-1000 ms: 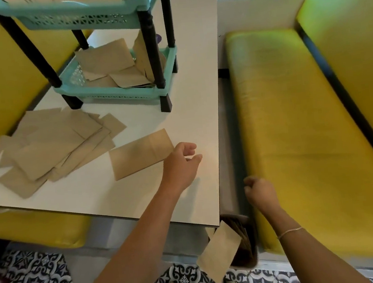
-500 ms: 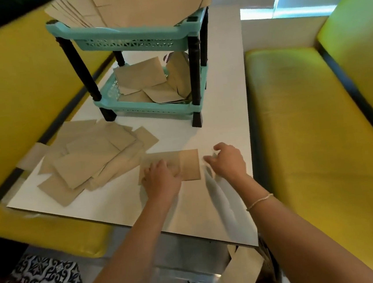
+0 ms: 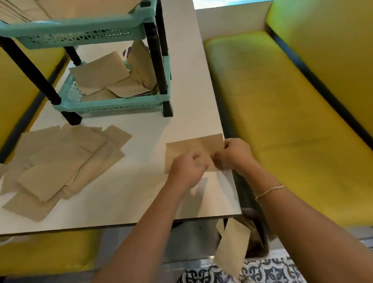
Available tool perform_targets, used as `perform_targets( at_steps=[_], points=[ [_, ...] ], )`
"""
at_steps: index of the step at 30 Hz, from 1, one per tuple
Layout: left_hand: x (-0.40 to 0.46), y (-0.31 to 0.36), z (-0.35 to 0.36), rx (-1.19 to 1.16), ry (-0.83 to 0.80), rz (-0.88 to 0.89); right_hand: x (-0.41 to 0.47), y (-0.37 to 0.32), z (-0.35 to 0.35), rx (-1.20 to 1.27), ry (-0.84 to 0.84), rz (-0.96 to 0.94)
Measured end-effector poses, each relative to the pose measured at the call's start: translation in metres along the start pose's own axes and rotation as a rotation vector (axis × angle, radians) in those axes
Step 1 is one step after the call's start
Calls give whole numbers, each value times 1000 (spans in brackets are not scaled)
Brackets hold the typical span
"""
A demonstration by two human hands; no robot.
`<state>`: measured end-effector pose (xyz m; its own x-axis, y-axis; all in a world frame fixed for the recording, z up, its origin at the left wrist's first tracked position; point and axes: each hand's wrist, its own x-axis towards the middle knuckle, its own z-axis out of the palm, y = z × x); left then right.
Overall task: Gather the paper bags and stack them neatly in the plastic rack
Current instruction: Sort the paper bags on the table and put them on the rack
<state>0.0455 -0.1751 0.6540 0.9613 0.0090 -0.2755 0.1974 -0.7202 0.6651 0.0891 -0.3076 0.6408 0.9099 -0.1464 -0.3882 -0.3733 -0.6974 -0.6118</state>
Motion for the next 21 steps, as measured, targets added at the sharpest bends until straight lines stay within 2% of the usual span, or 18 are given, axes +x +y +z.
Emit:
perform_targets(
  at_steps=[3,7,10,12,15,21],
  points=[
    [-13,30,20,-57,-30,80,-4,38,-38,128,131,36],
    [-31,68,51,-207,89,170,-10,89,-89,242,369,21],
    [-49,93,86,-294,150,291,-15,130,-107,273,403,34],
    [-60,101,122,-316,42,292,-15,158,-106,242,369,30],
    [-66,84,188,-327,-189,99,-8,193,-88,148,273,34],
    [-46,-47,287,-63,-317,-443,11,246,-13,-28,33,-24]
  ],
)
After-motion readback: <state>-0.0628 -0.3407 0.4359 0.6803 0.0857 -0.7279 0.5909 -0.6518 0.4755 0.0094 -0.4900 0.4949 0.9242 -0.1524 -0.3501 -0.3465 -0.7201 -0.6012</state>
